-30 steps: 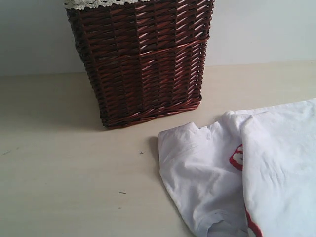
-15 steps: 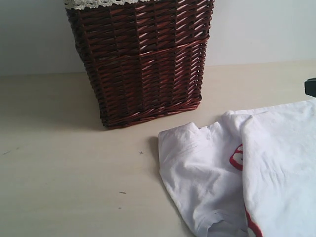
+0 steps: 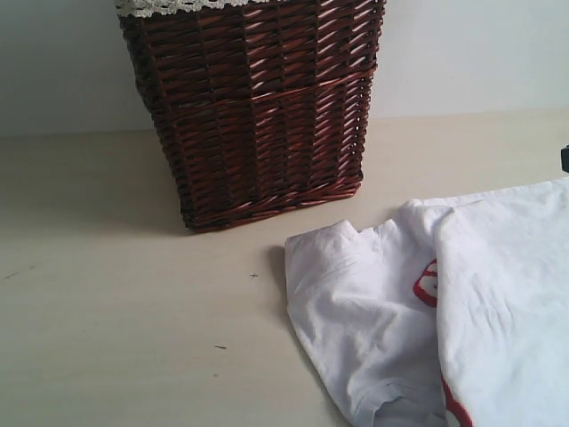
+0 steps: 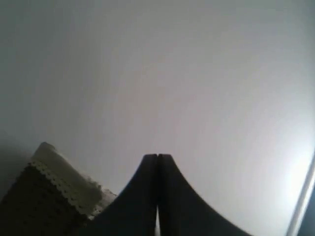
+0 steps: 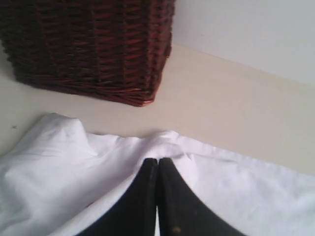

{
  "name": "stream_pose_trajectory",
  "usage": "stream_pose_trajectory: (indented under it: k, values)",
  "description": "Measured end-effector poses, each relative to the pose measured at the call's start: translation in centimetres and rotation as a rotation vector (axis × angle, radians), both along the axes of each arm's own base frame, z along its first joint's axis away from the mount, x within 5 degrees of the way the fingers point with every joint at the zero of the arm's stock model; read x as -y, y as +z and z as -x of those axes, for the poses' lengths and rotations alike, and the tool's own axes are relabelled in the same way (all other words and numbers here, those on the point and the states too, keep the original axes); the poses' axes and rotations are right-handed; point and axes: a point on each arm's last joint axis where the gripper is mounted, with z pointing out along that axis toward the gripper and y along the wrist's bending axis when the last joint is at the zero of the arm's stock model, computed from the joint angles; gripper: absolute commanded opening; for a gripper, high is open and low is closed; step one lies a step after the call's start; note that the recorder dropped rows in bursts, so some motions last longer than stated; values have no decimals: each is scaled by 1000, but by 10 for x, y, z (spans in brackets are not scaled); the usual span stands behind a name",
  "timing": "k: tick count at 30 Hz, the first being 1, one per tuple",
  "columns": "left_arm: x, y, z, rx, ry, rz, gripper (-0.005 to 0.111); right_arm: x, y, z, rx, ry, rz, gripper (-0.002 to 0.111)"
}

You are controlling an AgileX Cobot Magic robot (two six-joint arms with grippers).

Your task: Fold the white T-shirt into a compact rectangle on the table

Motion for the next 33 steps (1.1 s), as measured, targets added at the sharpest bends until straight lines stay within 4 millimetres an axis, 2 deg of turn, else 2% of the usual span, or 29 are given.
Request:
stream_pose_trajectory:
  k: [3,6,8,10,12,15,17,19,21,23,25,28,31,33]
  values:
    - [-4,15,-1,-48,49,10,0,6,-2,-2,-35,-85,-18,0]
    - [-1,49,-6,-45,105,-141,0,6,-3,-3,-47,-97,-36,0]
    - [2,81,-18,-44,141,-277,0,5,-3,-2,-47,-86,-44,0]
    - [5,108,-37,-52,147,-384,0,4,-2,-2,-48,-80,-50,0]
    - [10,129,-67,-64,99,-487,0,4,-2,-2,-48,-76,-53,0]
    - [26,134,-115,-73,-123,-625,0,3,-2,-2,-48,-73,-54,0]
    - [38,118,-149,-146,-318,-675,0,3,-2,-2,-47,-72,-53,0]
    - [54,86,-180,-283,-481,-740,0,3,-2,-2,-42,-67,-45,0]
    - [74,51,-202,-414,-567,-825,0,3,-2,-2,-40,-65,-41,0]
    - [100,18,-216,-502,-618,-918,0,3,-2,-2,-39,-62,-40,0]
    - [138,-11,-220,-521,-683,-1031,0,3,-2,-2,-39,-60,-41,0]
    - [198,-45,-212,-459,-777,-1206,0,2,-2,-1,-39,-52,-46,0]
    - [240,-69,-202,-372,-837,-1352,0,0,-1,-1,-38,-34,-57,0]
    - [258,-80,-200,-342,-857,-1403,0,-1,-1,0,-37,-20,-66,0]
